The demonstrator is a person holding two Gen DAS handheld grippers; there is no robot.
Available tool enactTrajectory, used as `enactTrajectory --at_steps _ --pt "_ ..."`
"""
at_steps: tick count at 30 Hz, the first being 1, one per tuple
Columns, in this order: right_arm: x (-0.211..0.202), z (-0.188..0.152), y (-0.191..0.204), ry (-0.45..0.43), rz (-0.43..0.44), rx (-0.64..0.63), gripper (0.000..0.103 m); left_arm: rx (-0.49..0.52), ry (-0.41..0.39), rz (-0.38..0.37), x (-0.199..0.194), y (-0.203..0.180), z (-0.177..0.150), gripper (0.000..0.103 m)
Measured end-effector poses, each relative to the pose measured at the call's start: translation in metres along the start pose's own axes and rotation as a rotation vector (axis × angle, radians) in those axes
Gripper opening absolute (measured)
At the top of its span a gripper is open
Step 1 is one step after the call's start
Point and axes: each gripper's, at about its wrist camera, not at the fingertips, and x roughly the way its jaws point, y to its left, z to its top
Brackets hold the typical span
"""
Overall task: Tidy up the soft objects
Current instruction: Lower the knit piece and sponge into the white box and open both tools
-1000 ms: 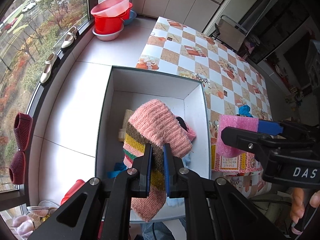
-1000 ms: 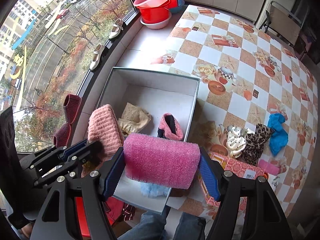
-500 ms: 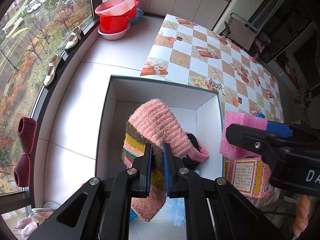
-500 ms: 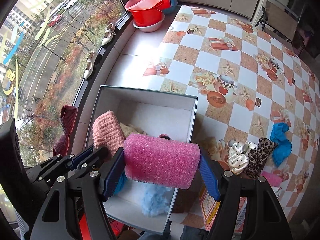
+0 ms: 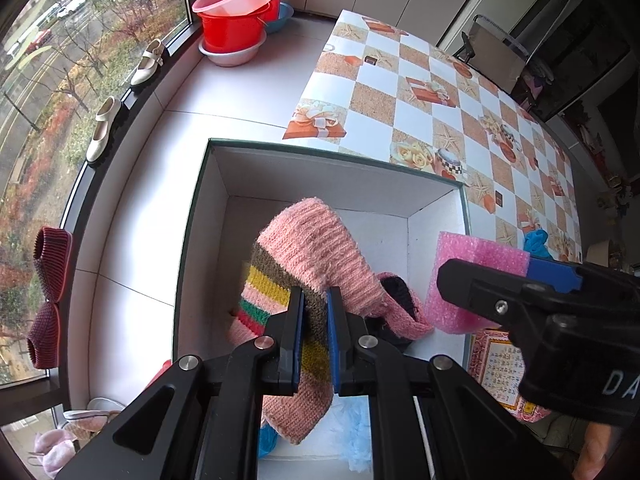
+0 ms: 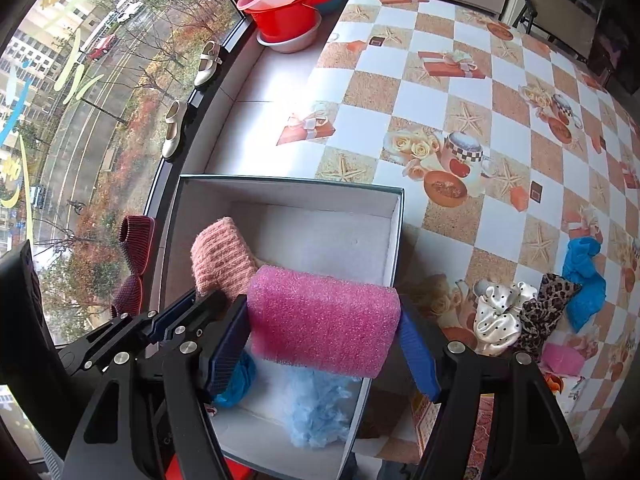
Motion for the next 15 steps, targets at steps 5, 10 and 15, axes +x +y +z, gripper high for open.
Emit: enactTrajectory --at_steps 5,10,15 --pt "0.007 0.004 -0.003 0.010 0.005 0.006 0.072 -0.003 0.014 0.006 0.008 0.003 0.000 0.011" --pt "0.013 0.006 -0.006 0.019 0.022 0.012 0.072 -0.004 0.009 0.002 0.009 0.002 0.000 0.016" --pt "0.014 0.007 -0.007 0.027 0.031 0.006 0.073 0.000 -0.013 -0.012 0.004 -0.003 0.001 0.085"
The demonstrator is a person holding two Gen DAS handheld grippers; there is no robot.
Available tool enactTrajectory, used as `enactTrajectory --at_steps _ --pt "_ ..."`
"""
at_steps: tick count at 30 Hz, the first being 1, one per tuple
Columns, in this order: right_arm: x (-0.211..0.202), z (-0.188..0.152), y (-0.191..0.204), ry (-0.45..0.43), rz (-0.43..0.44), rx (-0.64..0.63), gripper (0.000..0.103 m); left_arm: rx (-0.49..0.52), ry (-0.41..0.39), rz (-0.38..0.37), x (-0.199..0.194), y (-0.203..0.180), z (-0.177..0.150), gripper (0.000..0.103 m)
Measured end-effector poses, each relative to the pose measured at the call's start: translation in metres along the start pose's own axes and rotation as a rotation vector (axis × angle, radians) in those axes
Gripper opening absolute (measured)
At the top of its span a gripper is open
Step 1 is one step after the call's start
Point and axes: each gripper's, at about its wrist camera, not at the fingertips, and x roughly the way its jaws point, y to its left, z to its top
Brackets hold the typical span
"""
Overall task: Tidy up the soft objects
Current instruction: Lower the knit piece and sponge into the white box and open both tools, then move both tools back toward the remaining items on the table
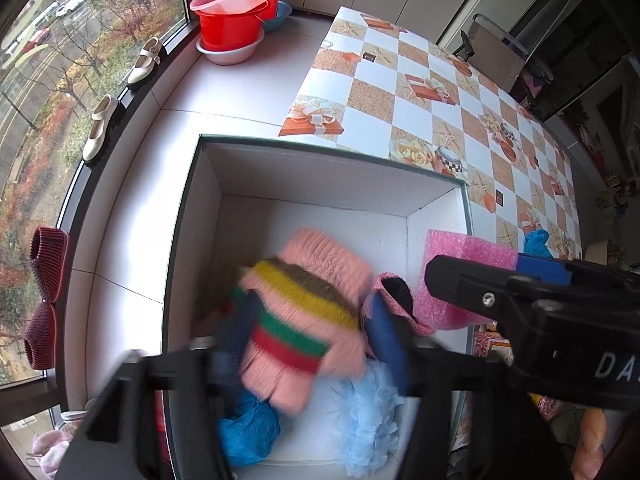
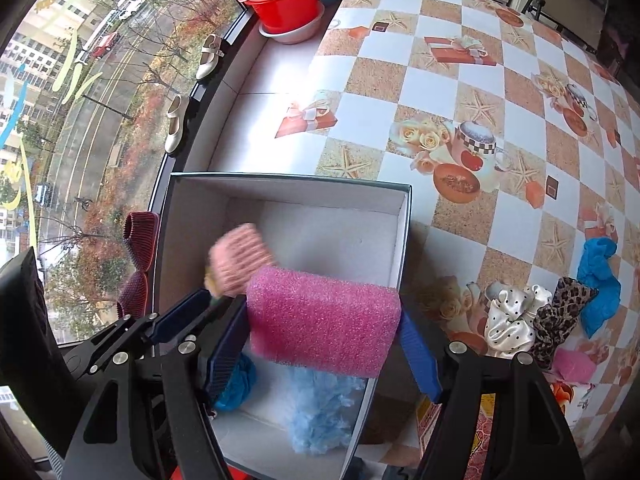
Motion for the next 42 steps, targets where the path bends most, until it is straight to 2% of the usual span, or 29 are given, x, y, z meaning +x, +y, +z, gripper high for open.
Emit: enactTrajectory --at_steps 1,2,4,6,8,10,11,19,26,30,35,39,42 --pt "0.000 0.000 -0.001 0.002 0.005 0.003 0.074 -0.003 -0.011 0.000 -0.002 0.000 0.000 0.087" --pt "0.000 0.000 -0.002 0.004 0.010 0.005 0.084 -0.005 -0.020 0.005 -0.005 0.000 0.001 0.087" --pt "-0.002 0.001 -0.003 0.000 0.018 0.008 0.096 -0.007 -0.027 0.014 -0.007 0.000 0.002 0.094" --pt "-0.004 0.001 -0.004 -0.006 0.026 0.014 0.096 -0.014 -0.032 0.024 -0.009 0.001 0.003 0.096" --pt "-0.006 0.001 -0.005 -0.006 0.041 0.025 0.103 -0.031 -0.029 0.022 -0.010 0.003 0.004 0.097" --pt "-0.011 0.002 -0.007 -0.025 0.051 0.038 0.102 -0.050 -0.030 0.015 -0.011 0.006 0.003 0.097" --pt "-0.014 0.002 -0.008 -0.036 0.050 0.043 0.103 -0.056 -0.027 0.016 -0.012 0.007 0.003 0.103" --pt "-0.030 0.001 -0.018 -0.035 0.075 0.095 0.102 -0.071 -0.020 -0.012 -0.021 0.003 0.002 0.103" --pt "-0.061 -0.006 -0.037 -0.070 0.115 0.129 0.102 -0.039 -0.005 -0.070 -0.039 -0.024 0.006 0.103" --pt "-0.084 -0.014 -0.064 -0.095 0.143 0.183 0.102 0.031 0.004 -0.095 -0.050 -0.055 0.008 0.103" --pt "-0.110 -0.031 -0.113 -0.124 0.133 0.247 0.102 0.121 0.039 -0.128 -0.051 -0.101 0.007 0.103" --pt "-0.117 -0.048 -0.159 -0.131 0.104 0.323 0.102 0.176 0.060 -0.135 -0.045 -0.132 0.008 0.103" --pt "-0.109 -0.060 -0.193 -0.104 0.087 0.391 0.102 0.198 0.078 -0.135 -0.038 -0.149 0.008 0.103"
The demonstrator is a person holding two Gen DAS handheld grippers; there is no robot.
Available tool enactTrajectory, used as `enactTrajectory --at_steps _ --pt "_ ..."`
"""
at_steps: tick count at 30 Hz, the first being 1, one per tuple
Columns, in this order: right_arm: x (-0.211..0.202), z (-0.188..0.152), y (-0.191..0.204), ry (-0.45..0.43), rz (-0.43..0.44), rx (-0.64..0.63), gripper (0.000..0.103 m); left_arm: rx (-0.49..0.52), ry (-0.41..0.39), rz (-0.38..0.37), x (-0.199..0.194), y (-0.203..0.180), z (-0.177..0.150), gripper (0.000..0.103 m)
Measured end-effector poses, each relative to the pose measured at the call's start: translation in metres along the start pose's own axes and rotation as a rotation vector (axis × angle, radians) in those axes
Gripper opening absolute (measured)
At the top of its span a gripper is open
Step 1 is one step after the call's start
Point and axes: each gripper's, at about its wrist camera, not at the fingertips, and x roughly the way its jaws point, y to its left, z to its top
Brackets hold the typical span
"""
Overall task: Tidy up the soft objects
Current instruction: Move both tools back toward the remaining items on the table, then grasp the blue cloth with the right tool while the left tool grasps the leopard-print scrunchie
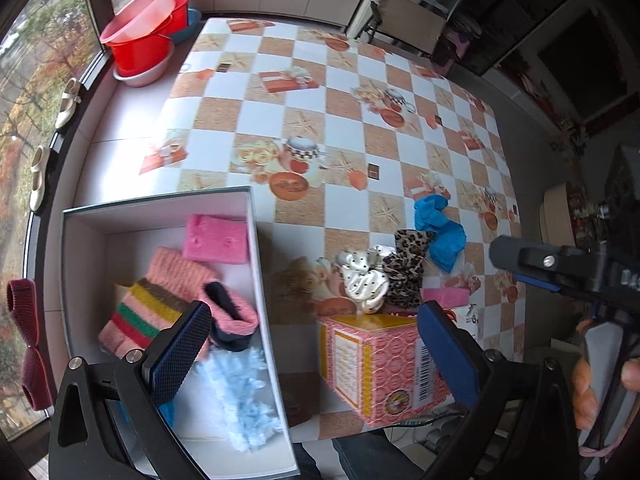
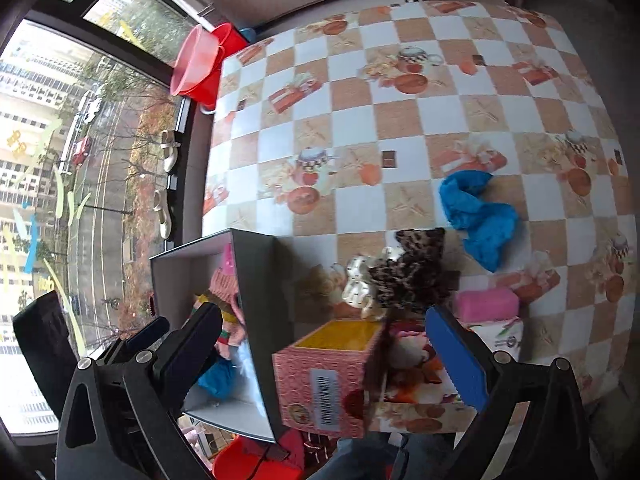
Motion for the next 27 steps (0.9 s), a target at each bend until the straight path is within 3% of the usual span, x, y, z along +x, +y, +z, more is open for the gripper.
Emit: enactTrajectory --at_steps 6,12,15,20,27 --pt "0.027 0.000 -0.060 0.077 -0.004 0.115 0.102 0.025 0.053 0.031 0.019 -0.024 0.007 0.103" --pt "0.044 0.011 -0.111 0.086 -0.062 0.188 0.102 0.186 0.085 0.138 0.042 -0.077 0.018 0.103" --pt "0.052 0.022 -0.130 0.073 -0.106 0.193 0.102 0.209 0.110 0.154 0.055 -0.094 0.023 0.103" --pt "0.078 0.042 -0.145 0.085 -0.124 0.185 0.102 0.224 0.150 0.213 0.075 -0.112 0.029 0.103" --pt "0.122 0.066 -0.136 0.108 -0.155 0.084 0.102 0.219 0.199 0.280 0.097 -0.124 0.035 0.103"
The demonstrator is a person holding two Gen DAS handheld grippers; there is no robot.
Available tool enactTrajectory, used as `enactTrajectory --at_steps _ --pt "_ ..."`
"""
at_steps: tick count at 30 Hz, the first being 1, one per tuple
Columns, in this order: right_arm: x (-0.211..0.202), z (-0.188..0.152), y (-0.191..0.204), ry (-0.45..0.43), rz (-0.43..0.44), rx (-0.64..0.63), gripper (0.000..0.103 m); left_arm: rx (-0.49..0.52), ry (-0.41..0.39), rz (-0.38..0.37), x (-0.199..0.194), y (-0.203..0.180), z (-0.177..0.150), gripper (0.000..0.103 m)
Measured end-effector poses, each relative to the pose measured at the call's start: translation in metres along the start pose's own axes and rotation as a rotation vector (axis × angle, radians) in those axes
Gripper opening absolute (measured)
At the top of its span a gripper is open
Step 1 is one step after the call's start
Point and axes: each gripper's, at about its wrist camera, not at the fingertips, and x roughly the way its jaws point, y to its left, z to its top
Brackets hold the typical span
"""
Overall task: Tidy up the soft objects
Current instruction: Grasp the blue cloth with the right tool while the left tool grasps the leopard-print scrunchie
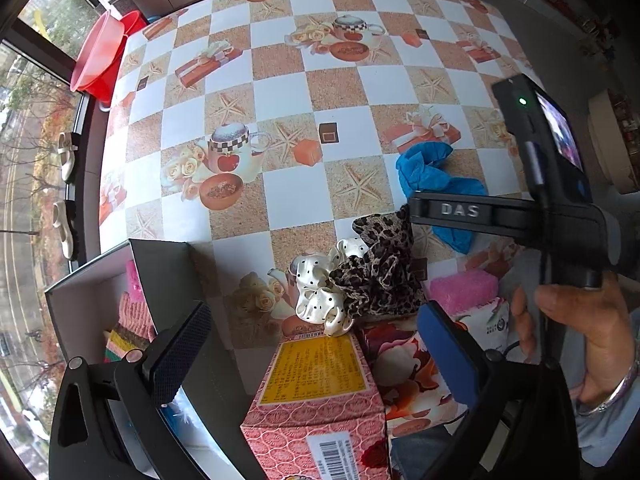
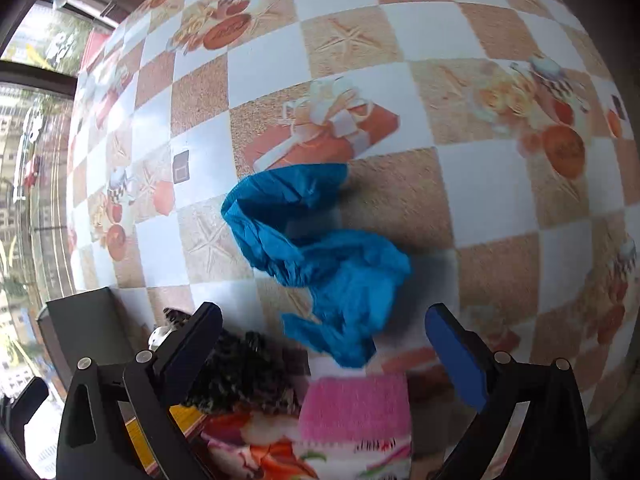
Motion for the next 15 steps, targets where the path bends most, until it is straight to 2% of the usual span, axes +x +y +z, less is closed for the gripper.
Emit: enactTrajectory --at_steps 4,6,7,9,10,15 --pt "0.015 0.008 0.008 0.011 -0.036 -0.058 0.102 0.017 0.032 0.029 0.011 -0.012 0.005 0.103" --pt "0.017 0.009 0.006 0.007 -0.059 -0.078 0.089 0.040 0.044 0.047 0.015 -0.021 0.009 0.103" --pt "0.015 0.010 0.005 -0.005 -0.081 -0.091 0.081 0.057 0.051 0.060 0.018 -0.028 0.011 0.103" --pt "0.009 0.011 0.002 -0.033 -0.115 -0.138 0.051 0.090 0.065 0.080 0.025 -0.041 0.017 0.103" --pt "0.006 0.013 -0.001 -0.036 -0.114 -0.152 0.021 0.106 0.071 0.086 0.028 -0.047 0.020 0.103" --pt "-0.008 0.016 -0.053 -0.022 -0.009 -0.049 0.019 0.190 0.146 0.126 0.061 -0.080 0.035 0.102"
